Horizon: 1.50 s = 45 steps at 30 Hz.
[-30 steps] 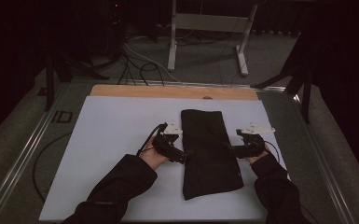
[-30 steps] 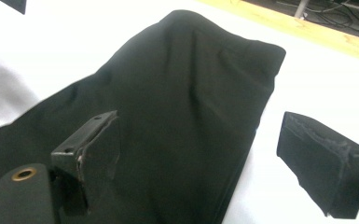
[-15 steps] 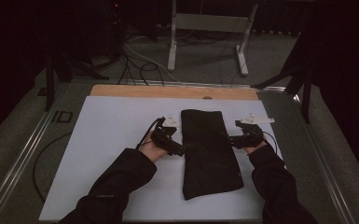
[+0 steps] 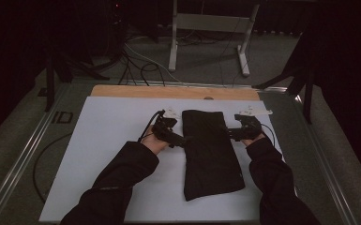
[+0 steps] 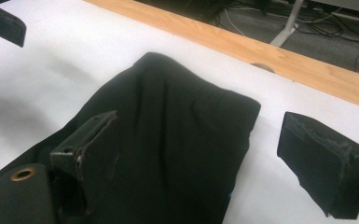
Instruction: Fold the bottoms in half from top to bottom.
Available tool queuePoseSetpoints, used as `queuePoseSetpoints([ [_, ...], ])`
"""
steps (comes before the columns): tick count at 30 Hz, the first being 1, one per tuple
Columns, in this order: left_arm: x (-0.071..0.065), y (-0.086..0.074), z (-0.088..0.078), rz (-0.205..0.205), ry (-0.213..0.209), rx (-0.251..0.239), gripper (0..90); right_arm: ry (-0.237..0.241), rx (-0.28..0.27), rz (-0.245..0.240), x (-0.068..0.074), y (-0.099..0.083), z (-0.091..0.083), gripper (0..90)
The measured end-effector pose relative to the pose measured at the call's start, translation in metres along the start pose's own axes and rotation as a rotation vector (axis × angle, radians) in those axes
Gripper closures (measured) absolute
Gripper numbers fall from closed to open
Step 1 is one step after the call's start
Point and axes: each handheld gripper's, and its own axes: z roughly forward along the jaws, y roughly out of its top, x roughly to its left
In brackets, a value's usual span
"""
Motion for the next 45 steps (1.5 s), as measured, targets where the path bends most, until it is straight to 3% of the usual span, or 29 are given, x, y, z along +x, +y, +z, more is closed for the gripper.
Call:
queuePoseSetpoints([
  [9,0.012,0.004,0.007,-0.047,0.014,-0.026,0.9,-0.01,0.01,0.017,-0.01,0.006,0.013,11.6],
  [30,0.032,0.004,0.051,-0.13,0.054,0.003,1.1,-0.039,0.066,0.057,-0.028,0.002,0.046,13.5],
  [41,0.048,0.004,0.069,-0.175,0.083,0.037,6.8,-0.05,0.086,0.12,-0.041,-0.002,0.06,17.4],
  [44,0.05,0.003,0.071,-0.181,0.094,0.033,12.1,-0.05,0.093,0.126,-0.041,-0.003,0.063,17.9],
  [45,0.051,0.003,0.072,-0.202,0.086,0.024,15.0,-0.045,0.102,0.125,-0.041,-0.003,0.065,18.3],
])
